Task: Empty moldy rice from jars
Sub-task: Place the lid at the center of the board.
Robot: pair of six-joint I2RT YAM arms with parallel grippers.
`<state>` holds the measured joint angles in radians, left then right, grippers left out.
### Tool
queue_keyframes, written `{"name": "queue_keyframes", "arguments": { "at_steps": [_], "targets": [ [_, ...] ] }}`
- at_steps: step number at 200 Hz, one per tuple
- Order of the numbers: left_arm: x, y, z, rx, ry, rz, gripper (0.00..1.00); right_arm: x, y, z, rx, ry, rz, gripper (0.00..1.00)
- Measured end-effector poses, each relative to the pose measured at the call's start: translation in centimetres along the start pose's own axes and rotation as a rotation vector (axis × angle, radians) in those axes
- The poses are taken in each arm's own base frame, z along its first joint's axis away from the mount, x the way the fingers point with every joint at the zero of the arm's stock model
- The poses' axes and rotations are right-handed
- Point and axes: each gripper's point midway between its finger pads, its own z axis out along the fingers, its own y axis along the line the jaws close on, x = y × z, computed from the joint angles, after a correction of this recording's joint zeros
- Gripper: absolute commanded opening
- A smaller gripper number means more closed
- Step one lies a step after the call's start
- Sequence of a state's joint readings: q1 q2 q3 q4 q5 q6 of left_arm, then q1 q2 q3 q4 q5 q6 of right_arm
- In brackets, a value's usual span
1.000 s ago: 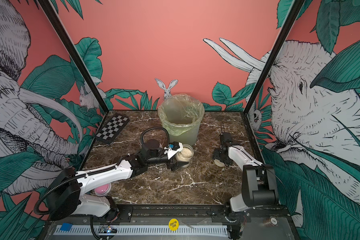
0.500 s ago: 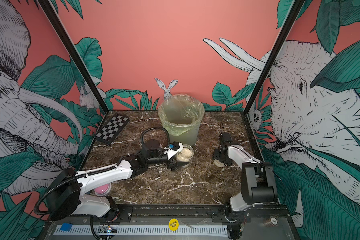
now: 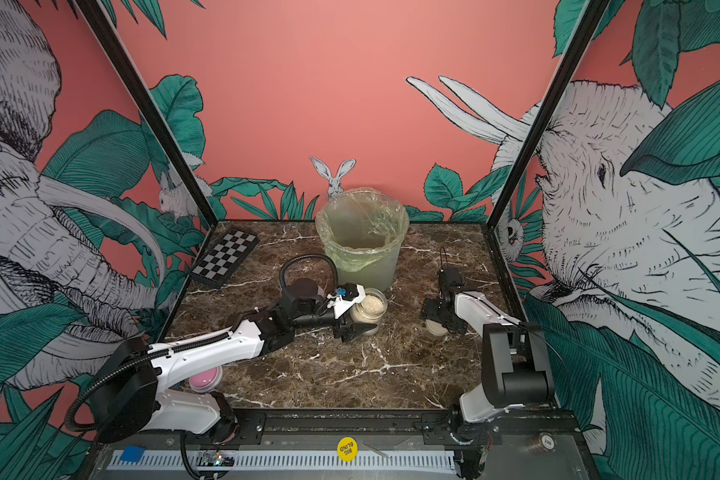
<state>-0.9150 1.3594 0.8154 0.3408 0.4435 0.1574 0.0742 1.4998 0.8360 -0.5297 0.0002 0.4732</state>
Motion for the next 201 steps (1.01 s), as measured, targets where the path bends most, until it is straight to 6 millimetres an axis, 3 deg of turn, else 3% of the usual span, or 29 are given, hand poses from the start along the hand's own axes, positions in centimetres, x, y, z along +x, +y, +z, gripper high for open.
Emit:
{"name": "queue_keyframes", "arguments": {
  "at_steps": [32,79,123,161,201],
  "targets": [
    [-0.2,0.2,-0.1,-0.013,-0.002,0.002,0.0,-0.6,0.1,-3.6,-0.031,-0.075,-0.012,0.98],
    [0.0,0.5,-0.6,-0.04,0.02,-0.005,0.0,-2.2,1.0,-12.3,-0.122,-0.258,-0.096,0.98],
    [-1.5,1.3,-0.9,-0.076,0.039,0.002,0.0,-0.8,1.7,-17.4,-0.239,-0.379,-0.113,0.98],
    [-4.5,2.1,-1.3,-0.103,0.026,0.045,0.0,0.3,5.0,-21.0,-0.493,-0.379,-0.04,0.98],
    [-8.5,3.1,-1.7,-0.134,-0.001,0.105,0.0,-0.8,9.7,-26.1,-0.734,-0.358,-0.1,0.98]
  ]
}}
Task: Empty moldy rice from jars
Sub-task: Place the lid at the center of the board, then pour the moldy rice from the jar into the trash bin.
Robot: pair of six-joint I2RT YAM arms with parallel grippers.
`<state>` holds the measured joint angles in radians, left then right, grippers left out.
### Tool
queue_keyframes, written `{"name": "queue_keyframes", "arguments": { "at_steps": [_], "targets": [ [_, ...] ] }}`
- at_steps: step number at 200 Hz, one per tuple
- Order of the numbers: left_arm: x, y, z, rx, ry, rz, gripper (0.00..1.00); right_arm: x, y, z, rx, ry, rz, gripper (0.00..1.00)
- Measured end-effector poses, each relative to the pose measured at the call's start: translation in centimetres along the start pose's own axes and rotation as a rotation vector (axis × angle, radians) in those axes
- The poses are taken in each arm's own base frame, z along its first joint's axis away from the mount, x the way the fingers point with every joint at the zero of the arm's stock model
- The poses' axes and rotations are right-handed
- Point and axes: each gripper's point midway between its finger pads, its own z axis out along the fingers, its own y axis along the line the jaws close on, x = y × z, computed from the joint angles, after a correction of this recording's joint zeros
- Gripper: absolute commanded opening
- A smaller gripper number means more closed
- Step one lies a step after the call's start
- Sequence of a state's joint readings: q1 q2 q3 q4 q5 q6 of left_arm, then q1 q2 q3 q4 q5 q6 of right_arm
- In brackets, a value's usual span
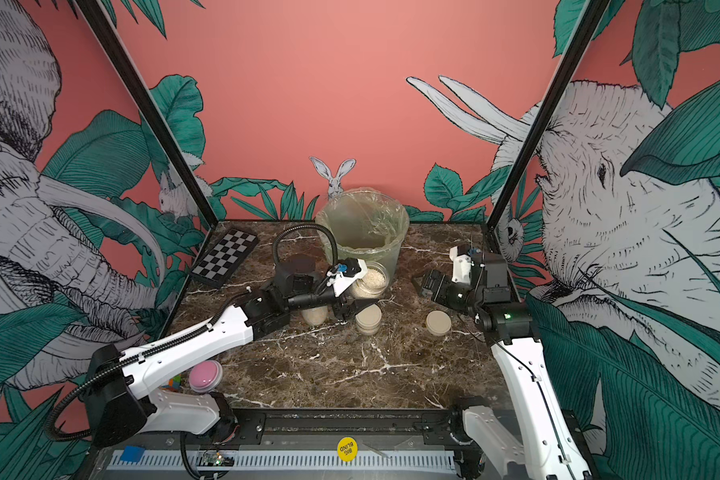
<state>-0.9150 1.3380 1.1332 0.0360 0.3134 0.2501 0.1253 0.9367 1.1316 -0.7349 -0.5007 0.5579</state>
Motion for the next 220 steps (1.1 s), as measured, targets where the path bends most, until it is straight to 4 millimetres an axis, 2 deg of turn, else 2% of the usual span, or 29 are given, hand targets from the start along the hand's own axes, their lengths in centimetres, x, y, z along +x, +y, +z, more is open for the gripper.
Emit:
{"name": "queue_keyframes", "arguments": {
  "at_steps": [25,47,86,119,139,159,180,201,220],
  "targets": [
    [-1.9,0.8,0.0,-0.013,-0.005,0.046,0.0,-1.1,2.8,-0.9,-0.119,-0.056,-0.005,0.98],
    [-2.6,1.6,0.3,-0.014,0.006,0.069,0.0,-2.1,4.5,-1.2,-0.208,-0.104,0.011,0.98],
    [-2.1,3.4,1.6,-0.024,0.051,0.068,0.0,-3.3,6.8,-0.7,-0.295,-0.111,-0.016,0.98],
    [-1.4,5.2,2.7,-0.029,0.077,0.045,0.0,-3.9,9.3,-1.7,-0.353,-0.148,-0.145,0.97],
    [-1.4,6.7,3.1,-0.026,0.074,0.014,0.0,-4.0,10.2,-1.7,-0.372,-0.171,-0.222,0.95],
    [-1.6,8.1,3.1,-0.028,0.067,-0.015,0.0,-4.2,10.5,-0.8,-0.37,-0.18,-0.285,0.95],
    [-2.2,9.3,3.0,-0.034,0.053,-0.032,0.0,-4.4,10.9,1.2,-0.355,-0.168,-0.339,0.94],
    [-3.1,9.8,3.2,-0.025,0.039,-0.034,0.0,-4.3,11.4,3.3,-0.336,-0.15,-0.386,0.94],
    [-3.5,9.9,3.5,-0.012,0.037,-0.038,0.0,-5.0,12.1,4.3,-0.32,-0.168,-0.424,0.93]
  ]
}}
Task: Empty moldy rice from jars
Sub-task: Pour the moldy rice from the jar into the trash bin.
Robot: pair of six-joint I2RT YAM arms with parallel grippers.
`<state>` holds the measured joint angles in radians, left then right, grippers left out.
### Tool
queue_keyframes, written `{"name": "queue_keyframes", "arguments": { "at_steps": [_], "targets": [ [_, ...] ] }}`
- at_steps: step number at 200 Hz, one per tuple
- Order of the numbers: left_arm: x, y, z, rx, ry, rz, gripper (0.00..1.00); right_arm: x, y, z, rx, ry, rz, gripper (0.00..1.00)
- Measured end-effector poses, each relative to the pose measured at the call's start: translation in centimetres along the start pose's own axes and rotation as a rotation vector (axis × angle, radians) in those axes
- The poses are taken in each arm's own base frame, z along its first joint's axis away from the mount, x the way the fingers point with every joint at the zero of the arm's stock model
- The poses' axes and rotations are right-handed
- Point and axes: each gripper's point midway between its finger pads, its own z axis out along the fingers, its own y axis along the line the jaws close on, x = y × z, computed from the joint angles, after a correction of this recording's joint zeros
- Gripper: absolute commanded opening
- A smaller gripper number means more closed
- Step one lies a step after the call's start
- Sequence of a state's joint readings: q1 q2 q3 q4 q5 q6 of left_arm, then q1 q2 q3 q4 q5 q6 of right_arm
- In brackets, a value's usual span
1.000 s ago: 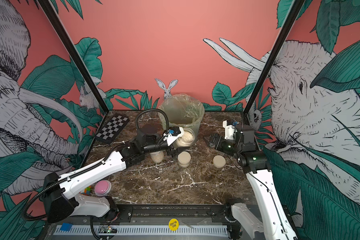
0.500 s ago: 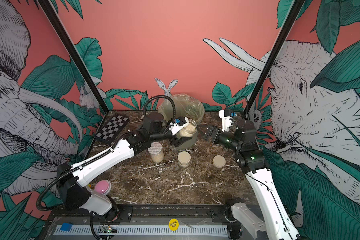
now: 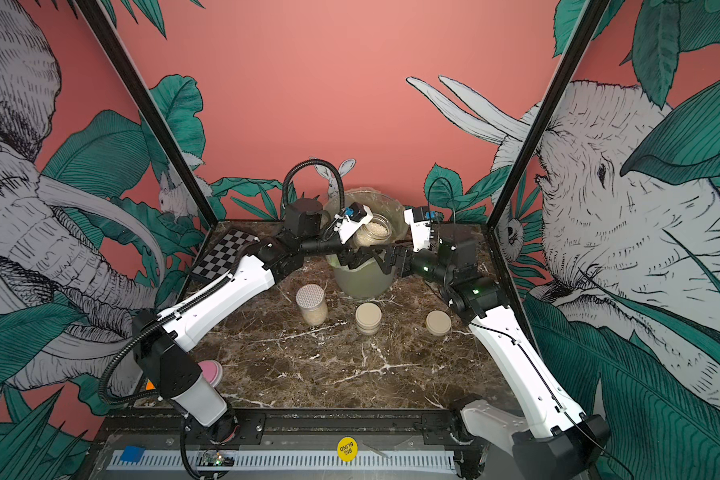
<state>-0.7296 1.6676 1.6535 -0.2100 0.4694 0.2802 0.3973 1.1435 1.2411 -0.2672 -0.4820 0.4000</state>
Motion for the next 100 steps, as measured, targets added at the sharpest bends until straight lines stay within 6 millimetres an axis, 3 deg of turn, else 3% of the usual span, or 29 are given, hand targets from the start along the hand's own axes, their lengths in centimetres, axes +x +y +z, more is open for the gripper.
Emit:
{"name": "queue_keyframes", "arguments": {
  "at_steps": [27,100],
  "targets": [
    [0.0,0.5,0.6,0.011,0.001,-0.01,0.0,-1.5,-0.3,1.0,0.022,-0.034,-0.045,0.93],
    [-0.1,1.1,1.3,0.023,0.002,-0.029,0.0,-3.2,-1.9,4.1,0.06,-0.054,-0.069,0.93]
  ]
}}
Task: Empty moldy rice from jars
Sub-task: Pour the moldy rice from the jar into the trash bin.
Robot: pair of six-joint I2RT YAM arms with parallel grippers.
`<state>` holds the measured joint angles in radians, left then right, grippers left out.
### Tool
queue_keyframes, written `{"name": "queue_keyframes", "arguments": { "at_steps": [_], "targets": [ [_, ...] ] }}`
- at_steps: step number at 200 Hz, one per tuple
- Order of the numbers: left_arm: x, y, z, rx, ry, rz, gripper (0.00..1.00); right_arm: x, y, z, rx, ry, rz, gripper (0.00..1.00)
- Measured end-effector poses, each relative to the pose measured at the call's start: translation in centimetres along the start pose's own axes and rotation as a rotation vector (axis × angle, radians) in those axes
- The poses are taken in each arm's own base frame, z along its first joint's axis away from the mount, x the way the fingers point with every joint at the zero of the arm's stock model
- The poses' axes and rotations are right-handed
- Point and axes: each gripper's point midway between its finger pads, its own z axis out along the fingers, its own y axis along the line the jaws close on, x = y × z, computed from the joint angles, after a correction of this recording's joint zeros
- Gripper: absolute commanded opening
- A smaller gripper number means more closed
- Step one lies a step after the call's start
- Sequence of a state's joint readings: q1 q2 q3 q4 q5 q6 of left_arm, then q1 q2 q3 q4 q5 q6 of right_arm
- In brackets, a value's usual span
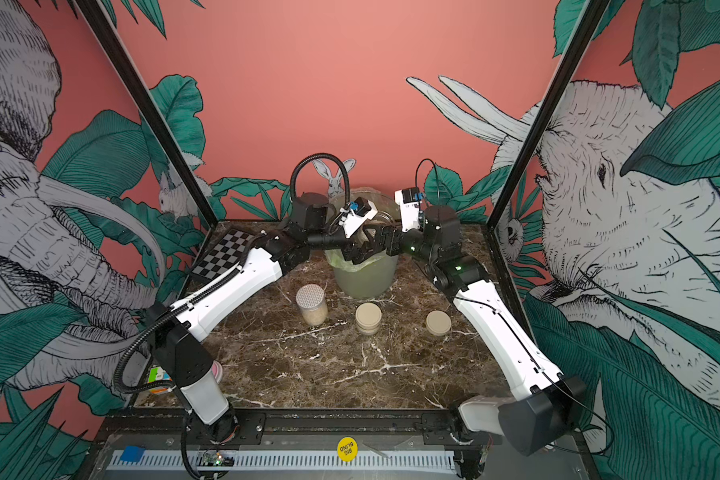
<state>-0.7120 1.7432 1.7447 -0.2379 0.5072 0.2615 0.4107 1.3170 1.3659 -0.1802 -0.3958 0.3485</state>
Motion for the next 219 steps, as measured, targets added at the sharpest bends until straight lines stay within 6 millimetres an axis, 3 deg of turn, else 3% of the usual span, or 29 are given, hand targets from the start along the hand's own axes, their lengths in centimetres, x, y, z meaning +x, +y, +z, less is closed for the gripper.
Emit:
{"name": "queue_keyframes", "arguments": {
  "at_steps": [84,219],
  "targets": [
    [0.9,2.0,-0.4,-0.032,0.011,-0.026,0.0,-0.5,-0.5,2.6,-0.02,-0.022,0.013,0.9],
    [2.2,2.5,0.3,-0.026,0.031,-0.049,0.0,0.5,-0.7,4.5,-0.043,0.06,0.035,0.83]
  ]
}}
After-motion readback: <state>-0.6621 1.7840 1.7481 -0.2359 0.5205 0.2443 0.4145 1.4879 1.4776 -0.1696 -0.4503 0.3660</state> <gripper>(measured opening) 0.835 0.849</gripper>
